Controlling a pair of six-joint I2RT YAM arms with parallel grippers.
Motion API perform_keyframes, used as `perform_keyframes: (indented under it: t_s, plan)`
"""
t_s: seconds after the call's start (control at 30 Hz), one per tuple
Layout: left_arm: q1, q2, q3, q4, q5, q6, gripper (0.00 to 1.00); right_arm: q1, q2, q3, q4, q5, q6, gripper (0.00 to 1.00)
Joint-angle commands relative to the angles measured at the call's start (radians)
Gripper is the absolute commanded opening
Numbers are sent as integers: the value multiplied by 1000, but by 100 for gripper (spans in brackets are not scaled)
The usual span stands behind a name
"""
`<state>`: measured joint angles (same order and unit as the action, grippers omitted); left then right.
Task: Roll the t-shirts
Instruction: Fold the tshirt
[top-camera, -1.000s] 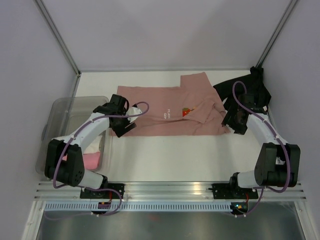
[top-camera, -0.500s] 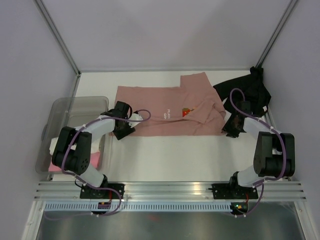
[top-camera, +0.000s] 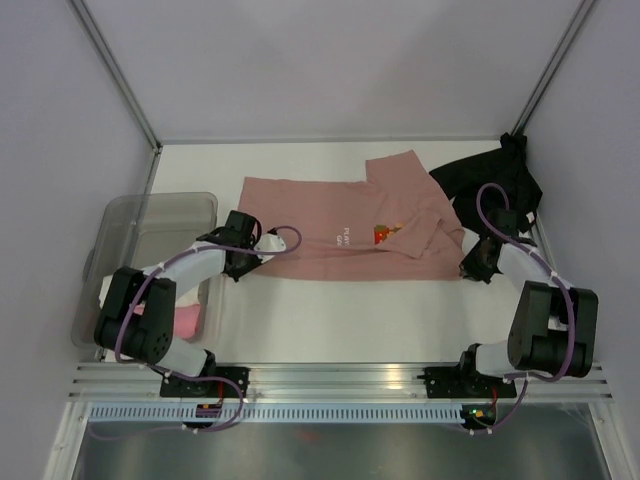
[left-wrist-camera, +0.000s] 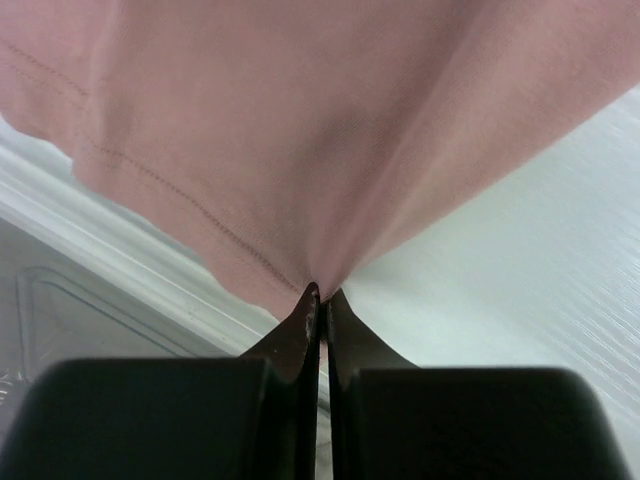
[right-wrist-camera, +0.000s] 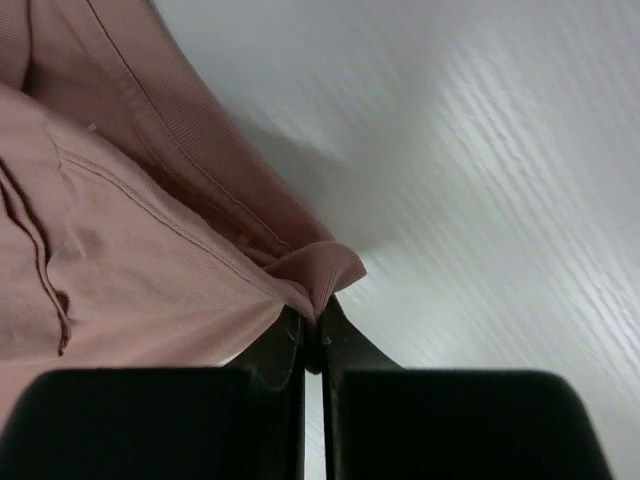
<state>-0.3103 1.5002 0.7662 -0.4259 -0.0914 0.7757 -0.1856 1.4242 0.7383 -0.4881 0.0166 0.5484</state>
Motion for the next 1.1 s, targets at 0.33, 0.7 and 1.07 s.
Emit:
perform_keyframes:
  t_s: [0.33, 0.7, 1.07]
  plan:
    - [-148, -281, -71, -339, 147, -124, 2, -141, -203, -20, -282, 62, 137, 0]
    - [-174, -304, -105, -453, 168, -127, 6, -201, -292, -93, -389, 197, 249, 3]
    - [-156, -330, 132, -580, 168, -159, 65, -199, -307, 68, -428, 258, 176, 66]
